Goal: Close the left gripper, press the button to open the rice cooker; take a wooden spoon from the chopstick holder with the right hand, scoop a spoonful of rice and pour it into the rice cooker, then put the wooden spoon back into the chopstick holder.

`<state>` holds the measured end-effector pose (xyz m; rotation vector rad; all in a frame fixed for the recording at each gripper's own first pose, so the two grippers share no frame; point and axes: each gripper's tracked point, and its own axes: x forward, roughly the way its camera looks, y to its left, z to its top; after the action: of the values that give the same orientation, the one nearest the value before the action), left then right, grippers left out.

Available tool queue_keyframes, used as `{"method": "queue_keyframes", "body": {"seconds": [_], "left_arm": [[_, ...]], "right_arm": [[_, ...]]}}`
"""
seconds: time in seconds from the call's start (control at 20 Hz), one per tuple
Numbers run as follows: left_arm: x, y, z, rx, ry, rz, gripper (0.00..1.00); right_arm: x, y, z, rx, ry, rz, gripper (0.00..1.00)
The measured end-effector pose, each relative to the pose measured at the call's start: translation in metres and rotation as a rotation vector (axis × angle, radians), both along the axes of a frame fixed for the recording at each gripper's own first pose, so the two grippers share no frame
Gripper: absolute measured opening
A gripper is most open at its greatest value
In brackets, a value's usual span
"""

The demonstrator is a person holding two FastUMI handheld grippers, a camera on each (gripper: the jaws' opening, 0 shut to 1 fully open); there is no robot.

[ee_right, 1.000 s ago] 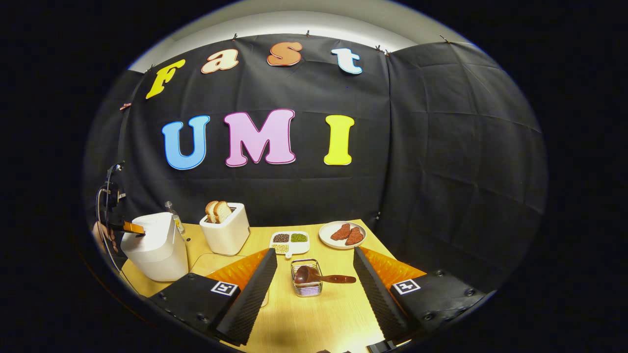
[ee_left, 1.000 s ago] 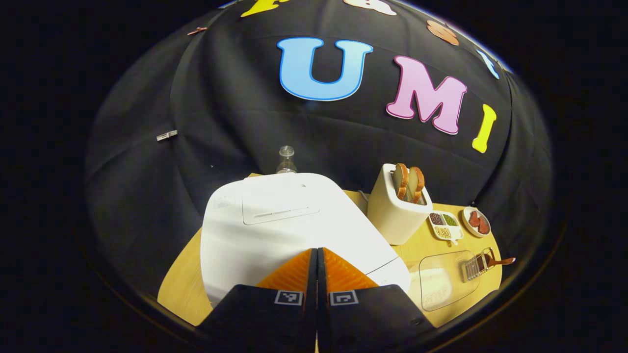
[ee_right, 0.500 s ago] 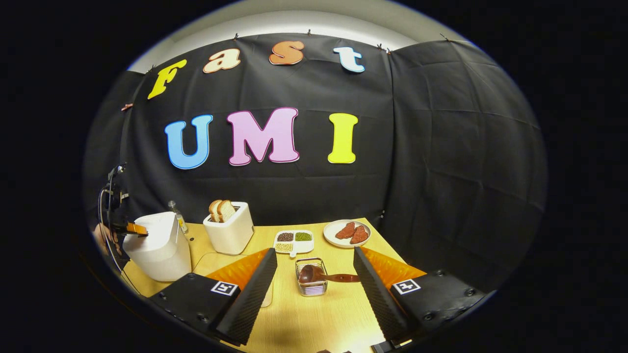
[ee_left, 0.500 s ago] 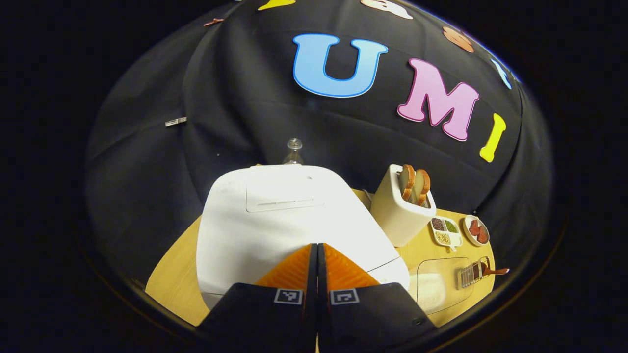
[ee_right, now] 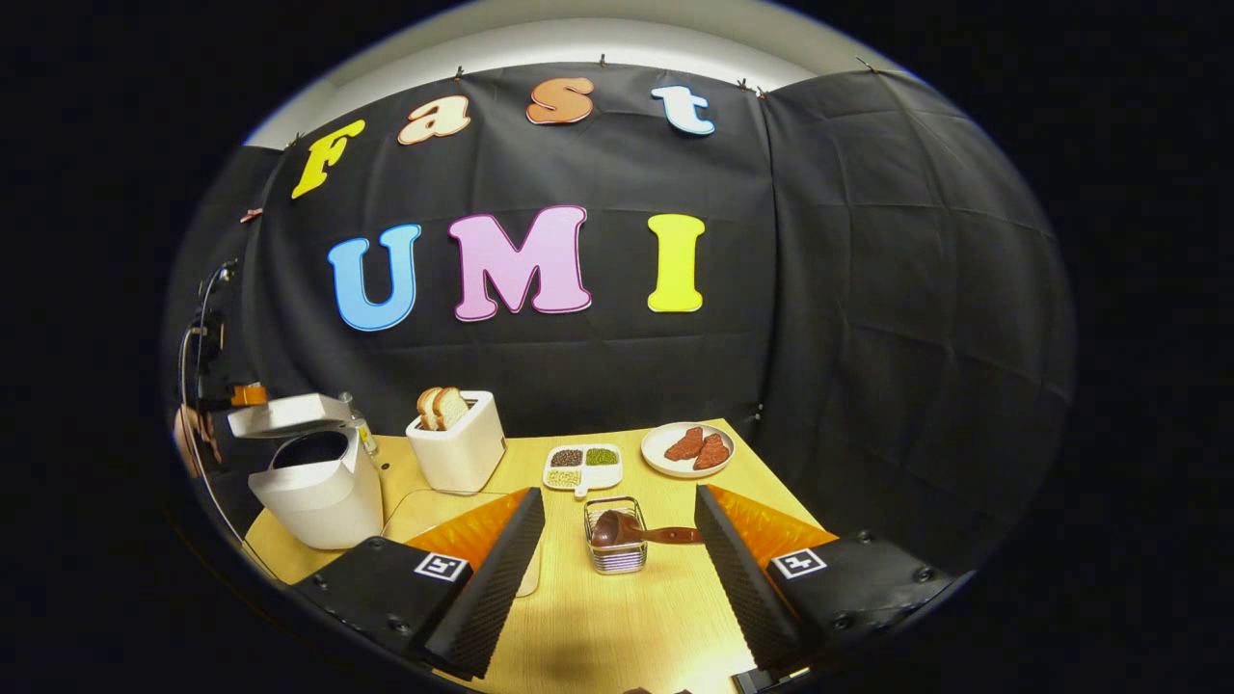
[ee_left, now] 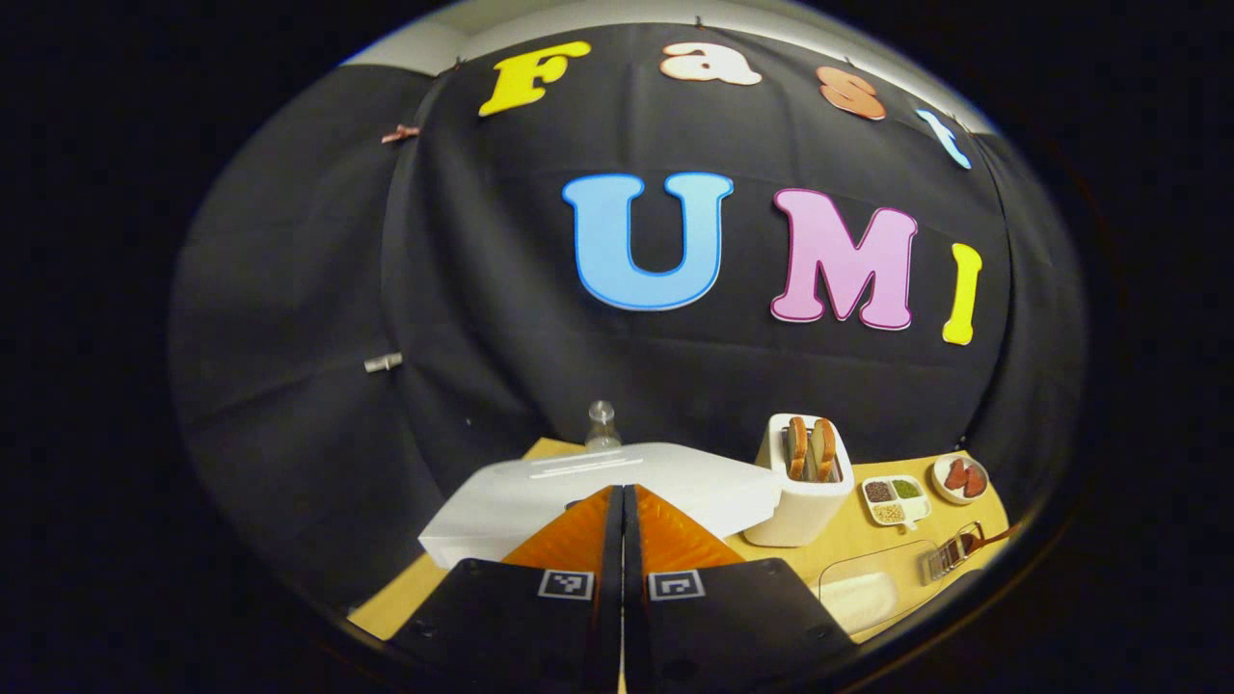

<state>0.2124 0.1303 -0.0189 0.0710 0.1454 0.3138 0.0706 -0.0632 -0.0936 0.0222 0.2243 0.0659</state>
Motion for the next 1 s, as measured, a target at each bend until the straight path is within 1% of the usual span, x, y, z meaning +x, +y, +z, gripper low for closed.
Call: {"method": "queue_keyframes", "body": {"seconds": [0.05, 0.15, 0.4, 0.45, 0.5, 0.55, 0.6, 0.65, 0.7, 0.75, 0.85, 1.0], "left_arm": [[-0.006, -0.015, 0.012, -0.001, -0.015, -0.028, 0.06], [-0.017, -0.035, 0.018, -0.018, -0.037, -0.056, 0.07], [-0.056, -0.079, 0.025, -0.111, -0.084, -0.084, 0.09], [-0.063, -0.086, 0.027, -0.118, -0.096, -0.092, 0.13], [-0.068, -0.092, 0.028, -0.114, -0.106, -0.102, 0.19], [-0.073, -0.098, 0.028, -0.104, -0.113, -0.108, 0.44], [-0.076, -0.105, 0.028, -0.094, -0.117, -0.122, 0.65], [-0.080, -0.109, 0.026, -0.085, -0.114, -0.113, 0.86], [-0.080, -0.115, 0.021, -0.089, -0.103, -0.116, 0.94], [-0.084, -0.123, 0.017, -0.100, -0.096, -0.113, 0.98], [-0.086, -0.134, 0.012, -0.133, -0.091, -0.107, 0.95], [-0.085, -0.145, 0.009, -0.156, -0.097, -0.107, 0.96]], "right_arm": [[0.000, 0.000, -0.001, 0.002, 0.002, 0.003, 0.98], [0.002, -0.002, -0.005, 0.012, 0.008, 0.006, 0.98], [0.004, -0.008, -0.024, 0.072, 0.051, 0.013, 0.98], [0.005, -0.011, -0.030, 0.083, 0.066, 0.012, 0.97], [0.005, -0.013, -0.037, 0.096, 0.077, 0.012, 0.97], [0.006, -0.016, -0.043, 0.107, 0.088, 0.008, 0.98], [0.007, -0.019, -0.051, 0.117, 0.102, 0.005, 0.98], [0.007, -0.023, -0.060, 0.123, 0.117, 0.000, 0.98], [0.008, -0.028, -0.071, 0.127, 0.133, -0.007, 0.98], [0.008, -0.030, -0.081, 0.139, 0.147, -0.009, 0.98], [0.012, -0.035, -0.100, 0.168, 0.172, -0.012, 0.98], [0.023, -0.040, -0.127, 0.191, 0.191, -0.019, 0.98]]}}
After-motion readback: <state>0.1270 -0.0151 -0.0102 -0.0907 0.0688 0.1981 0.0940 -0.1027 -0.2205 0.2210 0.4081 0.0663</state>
